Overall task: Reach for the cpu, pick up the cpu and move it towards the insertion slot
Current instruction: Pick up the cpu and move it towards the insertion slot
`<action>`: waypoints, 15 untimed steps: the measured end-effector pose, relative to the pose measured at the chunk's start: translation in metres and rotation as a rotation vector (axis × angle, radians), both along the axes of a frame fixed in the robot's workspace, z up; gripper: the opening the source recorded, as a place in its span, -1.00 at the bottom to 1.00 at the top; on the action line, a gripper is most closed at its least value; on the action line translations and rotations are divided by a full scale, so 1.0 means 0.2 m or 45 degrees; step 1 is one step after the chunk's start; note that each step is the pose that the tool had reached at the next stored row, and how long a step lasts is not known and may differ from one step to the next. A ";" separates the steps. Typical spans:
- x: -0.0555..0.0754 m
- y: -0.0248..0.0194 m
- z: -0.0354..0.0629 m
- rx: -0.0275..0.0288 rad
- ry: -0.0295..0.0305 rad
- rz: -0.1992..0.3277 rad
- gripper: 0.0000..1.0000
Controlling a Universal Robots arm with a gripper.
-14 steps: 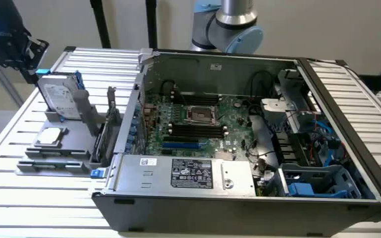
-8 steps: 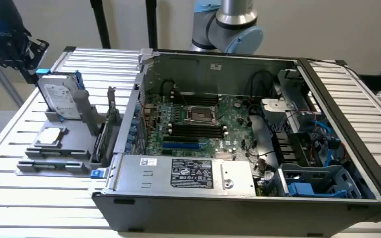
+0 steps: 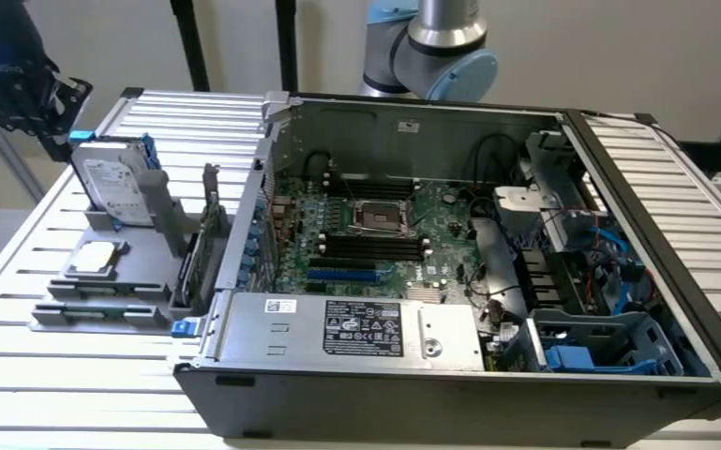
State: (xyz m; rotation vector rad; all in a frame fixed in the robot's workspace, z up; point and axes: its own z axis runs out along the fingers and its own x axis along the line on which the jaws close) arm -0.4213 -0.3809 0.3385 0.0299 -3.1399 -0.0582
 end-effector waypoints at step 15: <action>-0.03 -0.065 -0.042 -0.0086 -0.0003 0.000 -0.40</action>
